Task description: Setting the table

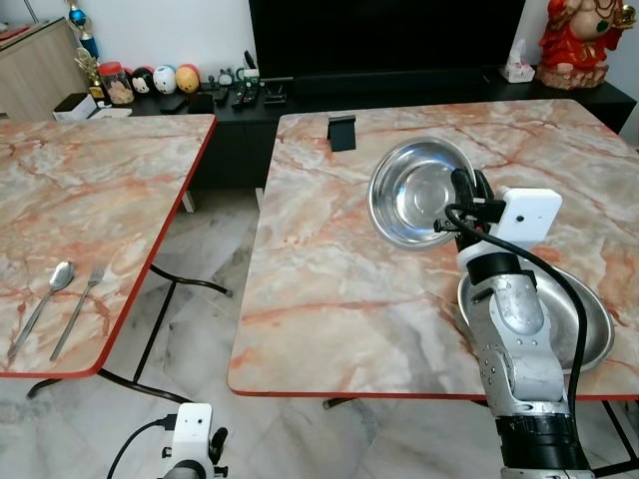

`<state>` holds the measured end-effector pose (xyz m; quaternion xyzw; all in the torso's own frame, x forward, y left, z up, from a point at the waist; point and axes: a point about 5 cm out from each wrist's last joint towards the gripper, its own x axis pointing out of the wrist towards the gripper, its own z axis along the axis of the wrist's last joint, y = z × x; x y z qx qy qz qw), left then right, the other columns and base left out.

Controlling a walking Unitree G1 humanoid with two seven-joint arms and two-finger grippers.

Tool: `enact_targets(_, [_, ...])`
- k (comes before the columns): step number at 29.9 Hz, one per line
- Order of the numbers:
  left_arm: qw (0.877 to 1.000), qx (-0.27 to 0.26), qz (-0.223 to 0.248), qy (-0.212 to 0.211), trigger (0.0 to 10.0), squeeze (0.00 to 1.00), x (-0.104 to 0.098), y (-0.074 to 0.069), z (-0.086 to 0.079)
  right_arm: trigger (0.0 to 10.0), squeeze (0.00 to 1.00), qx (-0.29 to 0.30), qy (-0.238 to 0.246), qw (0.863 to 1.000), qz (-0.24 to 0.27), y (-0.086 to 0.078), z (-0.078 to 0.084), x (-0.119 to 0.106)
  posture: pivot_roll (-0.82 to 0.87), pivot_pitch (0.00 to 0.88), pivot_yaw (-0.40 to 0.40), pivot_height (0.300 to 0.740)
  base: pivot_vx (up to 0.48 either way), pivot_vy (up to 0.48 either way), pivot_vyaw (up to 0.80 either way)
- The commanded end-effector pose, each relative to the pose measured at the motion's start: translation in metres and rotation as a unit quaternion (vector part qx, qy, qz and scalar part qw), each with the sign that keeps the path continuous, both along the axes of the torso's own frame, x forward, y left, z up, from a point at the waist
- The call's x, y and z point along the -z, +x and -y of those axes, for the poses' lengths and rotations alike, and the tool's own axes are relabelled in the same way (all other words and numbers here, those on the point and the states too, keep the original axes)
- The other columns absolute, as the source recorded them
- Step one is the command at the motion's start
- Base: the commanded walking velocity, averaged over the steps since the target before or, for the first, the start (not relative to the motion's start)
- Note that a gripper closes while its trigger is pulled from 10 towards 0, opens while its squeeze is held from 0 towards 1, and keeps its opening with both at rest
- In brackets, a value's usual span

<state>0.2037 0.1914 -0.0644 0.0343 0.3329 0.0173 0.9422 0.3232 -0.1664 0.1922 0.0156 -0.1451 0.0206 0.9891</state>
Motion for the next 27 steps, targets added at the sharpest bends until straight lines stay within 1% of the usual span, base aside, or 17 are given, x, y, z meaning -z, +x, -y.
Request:
enact_targets(1, [1.000, -0.002, -0.011, 0.013, 10.0, 0.00, 0.001, -0.002, -0.007, 10.0, 0.00, 0.000, -0.008, 1.000, -0.012, 0.000, -0.001, 0.002, -0.13, 0.000, 0.070, 0.740, 0.000, -0.270, 0.00])
enact_targets(4, [1.000, -0.004, -0.011, 0.013, 10.0, 0.00, 0.001, -0.002, -0.008, 10.0, 0.00, 0.011, -0.018, 0.999, -0.035, 0.001, 0.001, 0.008, -0.13, 0.000, 0.070, 0.740, 0.000, -0.269, 0.00])
enact_targets(15, [1.000, -0.006, -0.005, 0.015, 10.0, 0.00, -0.001, 0.001, -0.009, 10.0, 0.00, 0.008, -0.028, 0.999, -0.037, 0.001, 0.001, 0.007, -0.14, 0.000, 0.069, 0.740, 0.000, -0.022, 0.00])
enact_targets(19, [1.000, -0.007, -0.006, 0.015, 10.0, 0.00, -0.001, 0.000, -0.010, 10.0, 0.00, 0.023, -0.023, 0.998, -0.048, 0.000, 0.007, 0.007, -0.14, 0.000, 0.068, 0.740, 0.000, 0.000, 0.00])
enact_targets(22, [1.000, -0.005, -0.006, 0.016, 10.0, 0.00, -0.001, 0.000, -0.010, 10.0, 0.00, 0.035, -0.034, 0.997, -0.055, 0.000, 0.010, 0.008, -0.14, 0.000, 0.068, 0.740, 0.000, 0.000, 0.00])
enact_targets(26, [1.000, -0.003, -0.007, 0.018, 10.0, 0.00, -0.001, 0.000, -0.010, 10.0, 0.00, 0.033, -0.031, 0.998, -0.052, 0.000, 0.010, 0.007, -0.14, 0.000, 0.068, 0.740, 0.000, 0.000, 0.00])
enact_targets(27, [1.000, -0.002, -0.006, 0.020, 10.0, 0.00, -0.001, 0.000, -0.010, 10.0, 0.00, 0.030, -0.027, 0.998, -0.050, 0.000, 0.009, 0.007, -0.14, 0.000, 0.068, 0.740, 0.000, -0.352, 0.00])
